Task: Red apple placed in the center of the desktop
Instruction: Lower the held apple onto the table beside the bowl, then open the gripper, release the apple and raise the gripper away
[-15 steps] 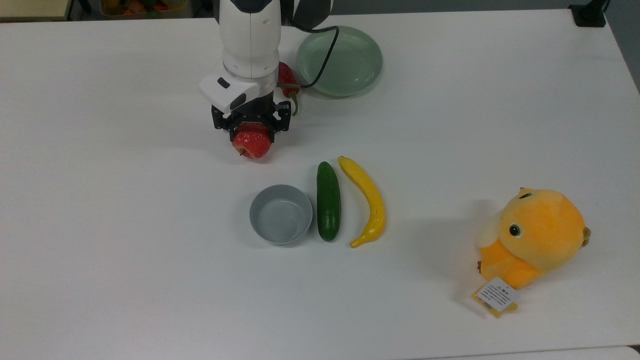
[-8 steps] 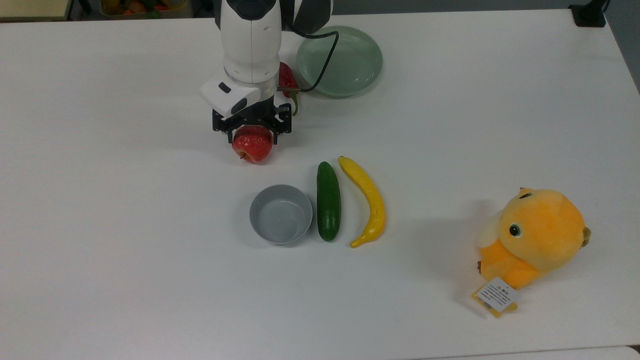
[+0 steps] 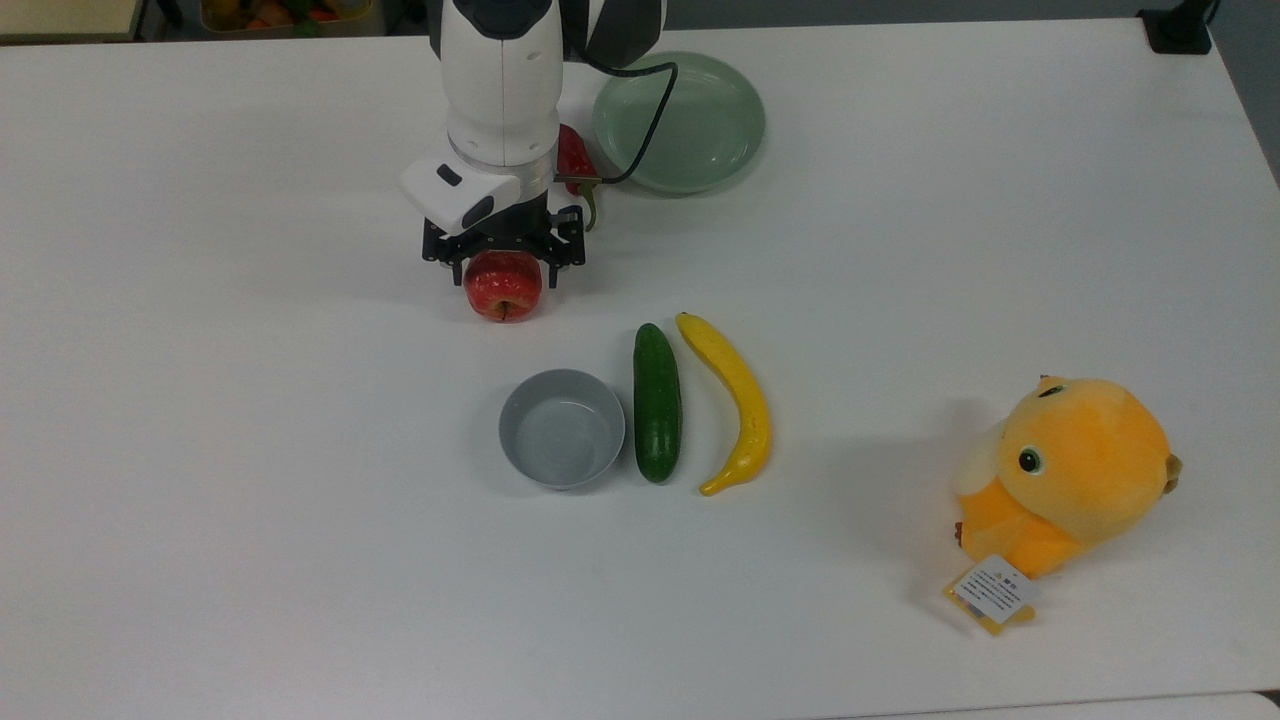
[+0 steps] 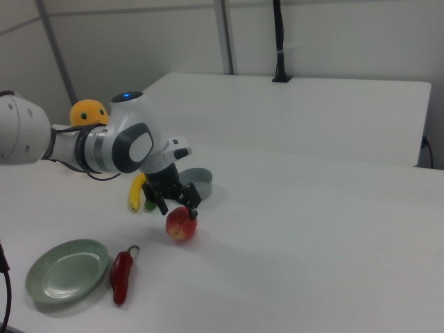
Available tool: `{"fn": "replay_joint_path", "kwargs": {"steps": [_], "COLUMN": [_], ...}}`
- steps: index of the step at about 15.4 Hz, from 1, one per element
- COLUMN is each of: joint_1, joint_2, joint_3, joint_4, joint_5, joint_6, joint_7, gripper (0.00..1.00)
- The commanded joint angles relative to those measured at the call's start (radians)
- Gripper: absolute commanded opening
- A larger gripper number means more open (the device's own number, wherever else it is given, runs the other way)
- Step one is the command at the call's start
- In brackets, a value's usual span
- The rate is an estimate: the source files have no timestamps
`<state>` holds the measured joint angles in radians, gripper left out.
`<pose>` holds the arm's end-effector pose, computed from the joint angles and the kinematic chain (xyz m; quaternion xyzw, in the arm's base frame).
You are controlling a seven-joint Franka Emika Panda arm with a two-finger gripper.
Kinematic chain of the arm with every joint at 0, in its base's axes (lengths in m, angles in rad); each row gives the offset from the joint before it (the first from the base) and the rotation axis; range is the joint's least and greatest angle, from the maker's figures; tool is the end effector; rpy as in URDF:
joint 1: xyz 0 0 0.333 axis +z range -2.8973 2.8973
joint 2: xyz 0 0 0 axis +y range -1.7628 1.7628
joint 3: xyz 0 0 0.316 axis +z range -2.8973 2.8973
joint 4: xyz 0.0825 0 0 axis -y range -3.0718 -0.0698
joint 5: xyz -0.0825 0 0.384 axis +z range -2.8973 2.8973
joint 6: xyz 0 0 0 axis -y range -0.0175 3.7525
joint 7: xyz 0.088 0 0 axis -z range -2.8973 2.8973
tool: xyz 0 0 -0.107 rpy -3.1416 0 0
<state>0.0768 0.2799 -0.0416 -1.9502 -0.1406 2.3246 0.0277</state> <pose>0.6181 0.0204 0.3460 0.9959 0.0504 0.0489 0.0576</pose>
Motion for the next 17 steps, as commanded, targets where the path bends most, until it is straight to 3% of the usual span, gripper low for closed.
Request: {"fn": "replay_joint_path", "kwargs": {"steps": [1,7,12,17], "joint_1": [0.001,-0.009,-0.005,0.004], "joint_2": [-0.008,-0.045,-0.106,-0.217], "joint_3": [-0.006,-0.007,-0.007,-0.017], "joint_4": [0.002,0.024,0.089,0.089], "joint_5": [-0.014,-0.014,0.004,0.130], "joint_6": [0.004,-0.007,-0.166,-0.232], "joint_7": [-0.012,-0.008,0.003,0.055], "gripper": [1.00,1.00,1.00,1.00]}}
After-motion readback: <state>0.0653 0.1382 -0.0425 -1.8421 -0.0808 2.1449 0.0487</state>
